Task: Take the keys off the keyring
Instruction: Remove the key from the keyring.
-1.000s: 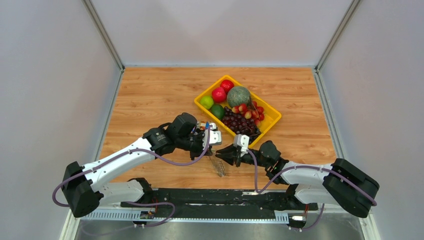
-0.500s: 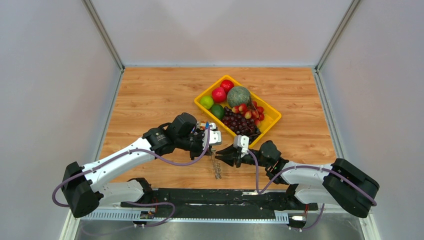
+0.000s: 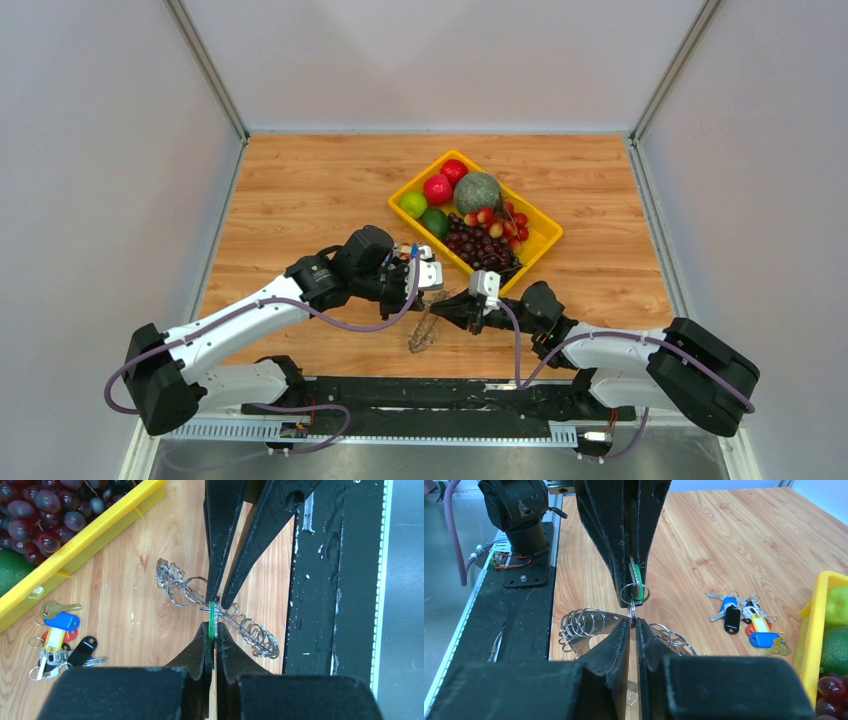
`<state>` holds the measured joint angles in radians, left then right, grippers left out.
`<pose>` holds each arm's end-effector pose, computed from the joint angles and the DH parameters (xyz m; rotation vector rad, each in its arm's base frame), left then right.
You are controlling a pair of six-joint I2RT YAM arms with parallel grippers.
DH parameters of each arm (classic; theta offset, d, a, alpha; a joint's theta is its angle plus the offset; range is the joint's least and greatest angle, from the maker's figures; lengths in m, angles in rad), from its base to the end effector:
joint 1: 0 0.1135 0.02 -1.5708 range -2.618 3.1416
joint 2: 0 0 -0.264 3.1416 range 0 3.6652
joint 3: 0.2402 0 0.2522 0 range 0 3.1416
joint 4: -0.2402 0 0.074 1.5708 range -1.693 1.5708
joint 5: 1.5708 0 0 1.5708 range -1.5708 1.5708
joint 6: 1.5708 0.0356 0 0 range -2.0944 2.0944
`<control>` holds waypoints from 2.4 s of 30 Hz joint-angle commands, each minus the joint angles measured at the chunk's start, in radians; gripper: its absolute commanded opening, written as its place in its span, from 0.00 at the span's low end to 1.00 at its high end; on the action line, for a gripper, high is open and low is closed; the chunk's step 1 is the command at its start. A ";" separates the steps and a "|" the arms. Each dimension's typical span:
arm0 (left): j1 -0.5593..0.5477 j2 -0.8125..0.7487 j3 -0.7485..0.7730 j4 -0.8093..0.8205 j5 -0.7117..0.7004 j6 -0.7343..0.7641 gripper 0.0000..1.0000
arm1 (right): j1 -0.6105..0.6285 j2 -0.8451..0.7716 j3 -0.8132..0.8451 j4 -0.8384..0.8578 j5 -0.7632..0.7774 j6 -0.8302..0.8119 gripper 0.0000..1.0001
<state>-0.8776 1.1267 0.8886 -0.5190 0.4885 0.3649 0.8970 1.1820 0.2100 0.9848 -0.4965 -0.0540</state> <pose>0.1376 -0.1918 0.2800 1.5716 1.7623 -0.8225 0.1196 0.1769 0.1906 -1.1018 1.2391 1.0370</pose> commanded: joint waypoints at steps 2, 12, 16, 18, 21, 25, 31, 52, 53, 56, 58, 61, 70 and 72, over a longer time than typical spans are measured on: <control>-0.006 -0.028 0.001 0.052 0.035 0.017 0.00 | -0.002 -0.005 0.028 0.045 -0.039 0.006 0.09; -0.006 -0.024 -0.003 0.052 0.021 0.019 0.00 | -0.001 -0.059 0.188 -0.314 -0.027 0.017 0.00; -0.006 -0.025 -0.004 0.051 0.020 0.019 0.00 | -0.002 -0.064 0.279 -0.487 -0.011 0.032 0.00; -0.006 -0.024 -0.004 0.051 0.017 0.018 0.00 | -0.002 -0.059 0.327 -0.577 0.007 0.031 0.00; -0.006 -0.024 -0.004 0.050 0.015 0.017 0.00 | -0.001 -0.052 0.386 -0.681 0.005 0.034 0.00; -0.006 -0.022 -0.004 0.051 0.011 0.016 0.00 | -0.001 -0.063 0.419 -0.727 -0.010 0.048 0.01; -0.006 -0.017 -0.004 0.052 0.022 0.013 0.00 | -0.001 -0.110 0.411 -0.670 -0.033 0.097 0.08; -0.005 -0.021 -0.001 0.051 0.029 0.015 0.00 | -0.003 -0.290 0.146 -0.483 0.110 0.073 0.31; -0.005 -0.022 -0.002 0.051 0.030 0.015 0.00 | -0.003 -0.292 0.128 -0.465 0.111 0.072 0.31; -0.006 -0.021 -0.001 0.051 0.031 0.014 0.00 | -0.003 -0.287 0.090 -0.410 0.104 0.073 0.31; -0.006 -0.022 -0.001 0.051 0.032 0.014 0.00 | -0.002 -0.271 0.074 -0.378 0.093 0.067 0.30; -0.005 -0.023 -0.001 0.050 0.034 0.014 0.00 | -0.002 -0.245 0.061 -0.330 0.069 0.060 0.29; -0.006 -0.022 -0.001 0.052 0.036 0.013 0.00 | -0.001 -0.167 0.054 -0.205 0.030 0.003 0.27; -0.006 -0.021 -0.001 0.051 0.036 0.015 0.00 | -0.002 -0.152 0.059 -0.199 0.022 -0.001 0.27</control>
<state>-0.8776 1.1168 0.8814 -0.4980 0.4885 0.3653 0.8932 1.0054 0.2661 0.6888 -0.4374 -0.0246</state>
